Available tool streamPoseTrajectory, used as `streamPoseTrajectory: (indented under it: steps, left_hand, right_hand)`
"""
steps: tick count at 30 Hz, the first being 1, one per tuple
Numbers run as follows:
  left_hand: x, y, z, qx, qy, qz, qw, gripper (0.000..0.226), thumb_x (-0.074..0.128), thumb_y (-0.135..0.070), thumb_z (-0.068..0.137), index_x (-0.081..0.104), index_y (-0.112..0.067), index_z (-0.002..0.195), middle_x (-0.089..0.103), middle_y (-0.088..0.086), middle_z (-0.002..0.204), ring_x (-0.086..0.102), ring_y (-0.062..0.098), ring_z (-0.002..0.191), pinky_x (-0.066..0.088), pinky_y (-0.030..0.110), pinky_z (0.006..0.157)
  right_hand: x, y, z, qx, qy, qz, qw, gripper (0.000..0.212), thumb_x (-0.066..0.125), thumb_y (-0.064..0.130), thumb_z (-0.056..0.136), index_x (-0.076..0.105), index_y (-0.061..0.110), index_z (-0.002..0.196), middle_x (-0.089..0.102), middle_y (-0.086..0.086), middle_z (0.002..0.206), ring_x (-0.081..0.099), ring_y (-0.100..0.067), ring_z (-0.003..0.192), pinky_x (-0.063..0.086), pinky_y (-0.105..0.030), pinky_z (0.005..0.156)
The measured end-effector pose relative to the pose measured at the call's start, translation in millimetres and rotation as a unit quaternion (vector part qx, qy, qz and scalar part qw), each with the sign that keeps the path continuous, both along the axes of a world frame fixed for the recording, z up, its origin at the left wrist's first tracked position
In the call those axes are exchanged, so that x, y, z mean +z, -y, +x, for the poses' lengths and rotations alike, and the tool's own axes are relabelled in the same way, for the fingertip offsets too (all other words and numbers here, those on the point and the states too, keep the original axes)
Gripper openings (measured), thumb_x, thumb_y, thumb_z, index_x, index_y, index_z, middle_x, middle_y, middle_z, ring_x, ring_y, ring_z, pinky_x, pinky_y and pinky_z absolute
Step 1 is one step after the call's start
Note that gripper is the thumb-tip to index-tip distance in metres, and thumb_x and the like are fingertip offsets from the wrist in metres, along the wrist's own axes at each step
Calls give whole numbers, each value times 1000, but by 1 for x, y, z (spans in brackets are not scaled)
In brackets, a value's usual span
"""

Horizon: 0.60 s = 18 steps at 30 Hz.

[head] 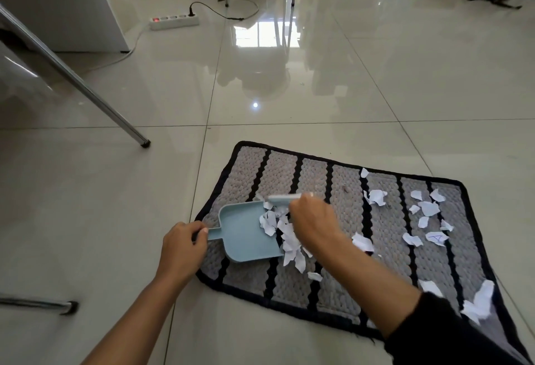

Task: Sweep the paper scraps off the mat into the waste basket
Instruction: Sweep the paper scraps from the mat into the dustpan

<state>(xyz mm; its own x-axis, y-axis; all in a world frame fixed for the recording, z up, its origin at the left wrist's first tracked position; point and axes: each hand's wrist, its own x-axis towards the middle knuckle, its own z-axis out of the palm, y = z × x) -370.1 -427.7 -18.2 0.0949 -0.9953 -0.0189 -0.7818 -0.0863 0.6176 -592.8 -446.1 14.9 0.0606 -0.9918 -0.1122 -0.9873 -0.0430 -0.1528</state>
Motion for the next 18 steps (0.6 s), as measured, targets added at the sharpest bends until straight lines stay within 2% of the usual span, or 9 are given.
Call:
streamPoseTrajectory:
  steps: [3, 6, 8, 11, 14, 16, 18]
  left_hand:
    - [6, -6, -1, -21, -6, -8, 1000, 21, 49, -11, 88, 64, -14, 74, 58, 12, 69, 50, 23, 65, 32, 24, 51]
    - [11, -10, -5, -30, -5, -14, 999, 22, 49, -9, 87, 64, -9, 71, 57, 12, 64, 50, 24, 63, 33, 23, 51]
    - [12, -14, -7, -27, -3, -15, 1000, 23, 48, -8, 87, 65, -4, 72, 57, 15, 64, 49, 25, 62, 33, 22, 52]
    - [10, -19, -8, -17, 3, -11, 1000, 24, 48, -10, 87, 64, -1, 72, 57, 18, 64, 47, 24, 60, 32, 27, 51]
    - [3, -23, -6, 1, 10, -8, 1000, 24, 48, -12, 87, 63, -3, 71, 54, 14, 63, 47, 26, 62, 29, 31, 53]
    - [-3, -27, -3, 13, 7, -8, 1000, 24, 48, -14, 88, 64, -2, 73, 57, 16, 66, 49, 27, 64, 30, 30, 54]
    - [-6, -29, -2, 18, 0, -8, 1000, 24, 48, -14, 88, 65, -1, 78, 60, 19, 69, 52, 27, 65, 32, 30, 52]
  right_hand:
    - [10, -20, 10, 44, -2, -5, 999, 21, 41, 5, 95, 61, 1, 102, 51, -11, 81, 46, -17, 61, 50, -27, 60]
    - [20, -24, 1, 17, -16, -22, 999, 20, 43, 8, 95, 62, 3, 98, 50, -7, 72, 41, -12, 48, 43, -21, 47]
    - [26, -23, -12, -16, -26, -43, 999, 21, 43, 11, 96, 63, 3, 97, 49, -5, 69, 44, -14, 49, 42, -22, 48]
    - [29, -25, -26, -48, -33, -58, 997, 21, 42, 5, 95, 62, 3, 99, 55, -8, 75, 53, -23, 62, 41, -28, 53]
    - [24, -41, -9, 20, -4, -15, 1000, 25, 41, 4, 95, 56, 8, 116, 64, -12, 82, 60, -21, 62, 49, -22, 57]
    - [24, -56, 9, 78, -8, 19, 997, 23, 40, 3, 95, 57, 0, 111, 65, -15, 88, 61, -22, 66, 51, -23, 63]
    - [29, -54, 13, 77, -8, -4, 997, 22, 41, 5, 95, 60, 0, 105, 65, -14, 89, 59, -22, 67, 51, -25, 64]
